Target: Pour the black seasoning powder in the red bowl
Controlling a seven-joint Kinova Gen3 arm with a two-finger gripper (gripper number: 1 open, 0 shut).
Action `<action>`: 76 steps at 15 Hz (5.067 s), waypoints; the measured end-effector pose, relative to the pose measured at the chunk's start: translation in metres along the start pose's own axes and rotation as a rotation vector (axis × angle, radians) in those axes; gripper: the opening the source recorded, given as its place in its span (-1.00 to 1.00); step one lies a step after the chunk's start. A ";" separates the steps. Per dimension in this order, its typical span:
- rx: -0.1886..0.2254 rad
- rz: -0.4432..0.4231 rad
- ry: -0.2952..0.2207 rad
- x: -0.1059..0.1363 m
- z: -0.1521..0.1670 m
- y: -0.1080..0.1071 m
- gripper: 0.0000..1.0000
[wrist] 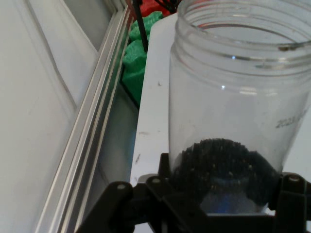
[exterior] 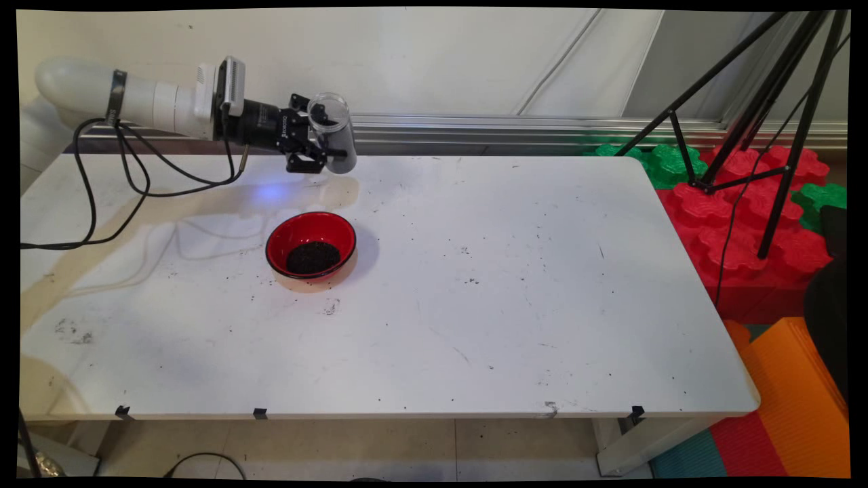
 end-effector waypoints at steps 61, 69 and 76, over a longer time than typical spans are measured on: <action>0.049 1.385 -0.209 -0.003 -0.042 0.064 -1.00; 0.067 1.480 -0.210 0.005 -0.046 0.072 -1.00; 0.079 1.542 -0.209 0.011 -0.048 0.077 -1.00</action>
